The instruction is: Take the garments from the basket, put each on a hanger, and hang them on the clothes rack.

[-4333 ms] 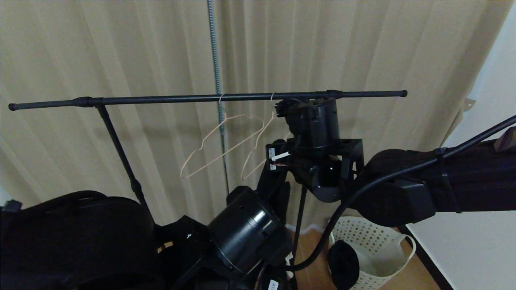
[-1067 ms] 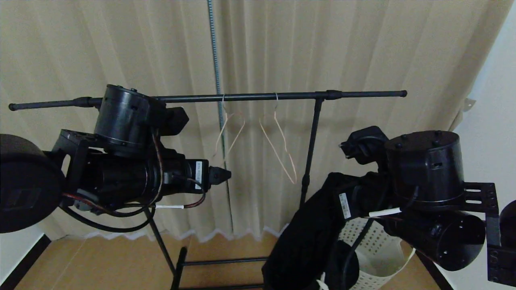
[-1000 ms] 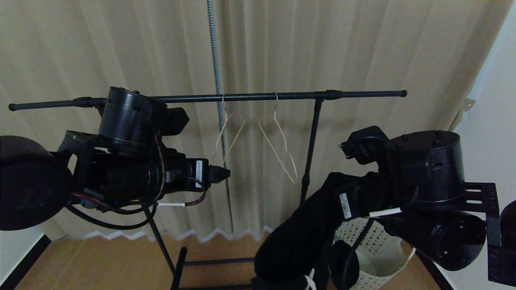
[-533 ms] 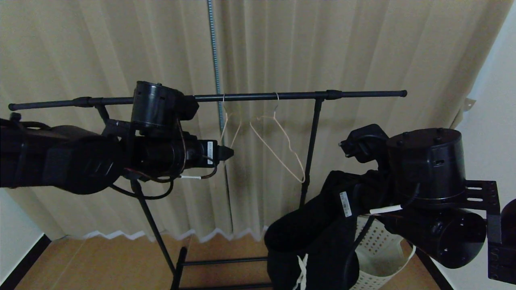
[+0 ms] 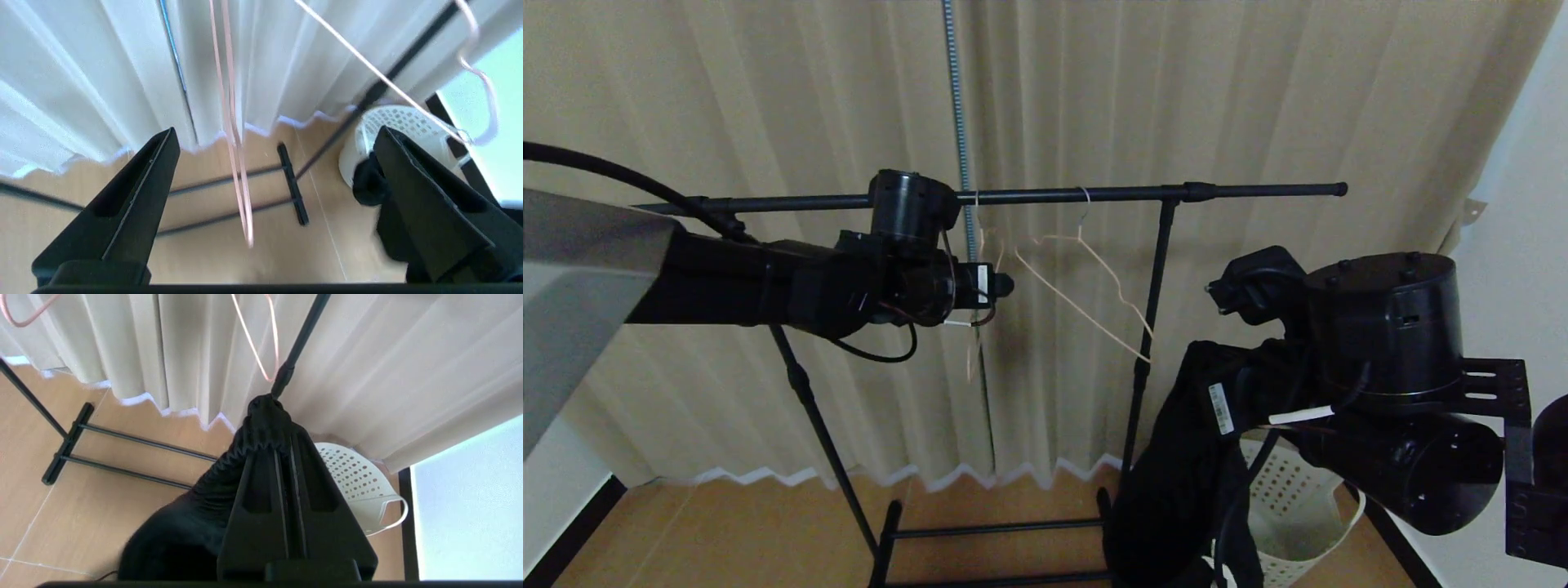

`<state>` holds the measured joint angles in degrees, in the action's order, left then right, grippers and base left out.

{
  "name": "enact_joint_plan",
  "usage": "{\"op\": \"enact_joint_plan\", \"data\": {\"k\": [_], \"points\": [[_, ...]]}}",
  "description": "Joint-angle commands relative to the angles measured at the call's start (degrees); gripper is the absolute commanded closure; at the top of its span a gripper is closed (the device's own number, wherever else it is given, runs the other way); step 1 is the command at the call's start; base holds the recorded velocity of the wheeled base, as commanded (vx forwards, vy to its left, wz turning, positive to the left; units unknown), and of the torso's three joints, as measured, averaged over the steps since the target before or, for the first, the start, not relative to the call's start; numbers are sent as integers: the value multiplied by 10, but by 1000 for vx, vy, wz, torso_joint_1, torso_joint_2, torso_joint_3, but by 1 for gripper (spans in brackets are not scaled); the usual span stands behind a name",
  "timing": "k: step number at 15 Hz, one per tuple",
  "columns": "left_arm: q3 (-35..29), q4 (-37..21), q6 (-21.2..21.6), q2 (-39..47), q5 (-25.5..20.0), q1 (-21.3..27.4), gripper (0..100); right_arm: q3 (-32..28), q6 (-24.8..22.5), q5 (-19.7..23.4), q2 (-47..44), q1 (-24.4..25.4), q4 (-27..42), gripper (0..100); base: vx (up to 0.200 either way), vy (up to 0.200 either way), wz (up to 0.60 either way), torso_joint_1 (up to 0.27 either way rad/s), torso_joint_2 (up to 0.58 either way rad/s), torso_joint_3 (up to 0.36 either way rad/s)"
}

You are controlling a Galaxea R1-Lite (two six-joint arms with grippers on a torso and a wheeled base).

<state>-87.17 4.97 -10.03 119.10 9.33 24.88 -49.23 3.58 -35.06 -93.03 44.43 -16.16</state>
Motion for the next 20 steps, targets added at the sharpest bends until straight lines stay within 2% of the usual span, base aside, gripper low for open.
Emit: {"op": "enact_joint_plan", "data": {"k": [1, 6, 8, 17, 18, 20], "points": [[-54, 0, 0, 68, 5, -1, 0, 0, 0, 0, -2, 0, 0, 100, 0, 0, 0, 0, 0, 0], [-118, 0, 1, 121, 30, -10, 0, 0, 0, 2, -14, 0, -2, 100, 0, 0, 0, 0, 0, 0], [-119, 0, 0, 122, 30, -14, 0, 4, -2, 0, -23, 0, -24, 100, 0, 0, 0, 0, 0, 0], [-109, -1, -1, 131, 34, -13, 0, 6, -2, 0, -22, 0, -24, 100, 0, 0, 0, 0, 0, 0], [-107, -1, -1, 131, 34, -13, 100, 6, -2, 0, -22, 1, -25, 100, 0, 0, 0, 0, 0, 0], [-100, -1, -2, 130, 34, -13, 100, 6, -2, 0, -23, 0, -24, 100, 0, 0, 0, 0, 0, 0]]}}
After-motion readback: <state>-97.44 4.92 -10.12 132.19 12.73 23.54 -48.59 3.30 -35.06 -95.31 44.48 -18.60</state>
